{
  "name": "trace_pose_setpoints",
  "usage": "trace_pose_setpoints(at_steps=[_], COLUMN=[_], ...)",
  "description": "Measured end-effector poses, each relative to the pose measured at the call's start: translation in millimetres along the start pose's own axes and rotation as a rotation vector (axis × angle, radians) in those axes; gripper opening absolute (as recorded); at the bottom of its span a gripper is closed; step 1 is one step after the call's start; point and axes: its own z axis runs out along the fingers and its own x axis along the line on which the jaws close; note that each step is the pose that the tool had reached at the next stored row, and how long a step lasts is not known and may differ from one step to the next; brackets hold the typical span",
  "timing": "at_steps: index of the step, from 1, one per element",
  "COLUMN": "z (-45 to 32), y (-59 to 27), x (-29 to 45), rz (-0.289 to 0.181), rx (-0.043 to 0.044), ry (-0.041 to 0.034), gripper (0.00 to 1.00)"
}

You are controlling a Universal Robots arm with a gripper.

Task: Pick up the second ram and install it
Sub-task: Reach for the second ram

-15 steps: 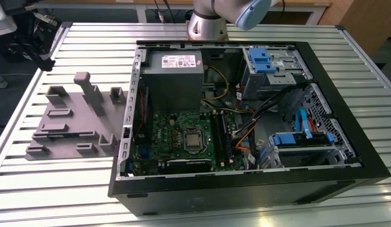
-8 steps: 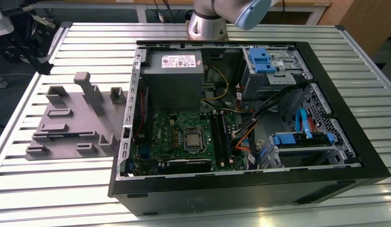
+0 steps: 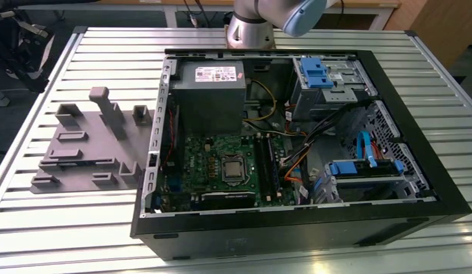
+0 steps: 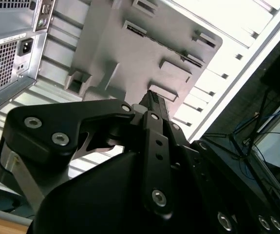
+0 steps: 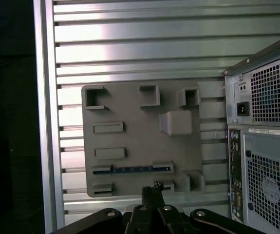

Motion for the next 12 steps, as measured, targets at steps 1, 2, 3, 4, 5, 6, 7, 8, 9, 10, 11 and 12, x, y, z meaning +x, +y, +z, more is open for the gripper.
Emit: trace_pose_setpoints(at_steps=[1,2,3,4,5,6,7,8,9,10,11,12], z=[0.1,0.2,0.2,0.3,0.2,0.2,0.3,0.3,0.2,0.2,0.2,0.2], y=[-0.3,-0.5,-0.7,-0.9,-1.0,-1.2,-1.4,-1.6,-1.8,-1.8,-1.8,-1.8], x=[2.7,5.3,7.7,10.0,12.2,14.3,16.7,18.5,19.8,20.0,20.0,20.1], rz=[0.0,0.0,0.0,0.0,0.0,0.0,0.0,0.0,0.0,0.0,0.0,0.0], rx=[0.0,0.0,0.0,0.0,0.0001,0.0001,0.0,0.0,0.0001,0.0001,0.0,0.0], ry=[0.0,0.0,0.0,0.0,0.0001,0.0001,0.0001,0.0,0.0001,0.0001,0.0,0.0], gripper=[0.11,0.11,0.11,0.11,0.11,0.11,0.11,0.11,0.11,0.11,0.11,0.11])
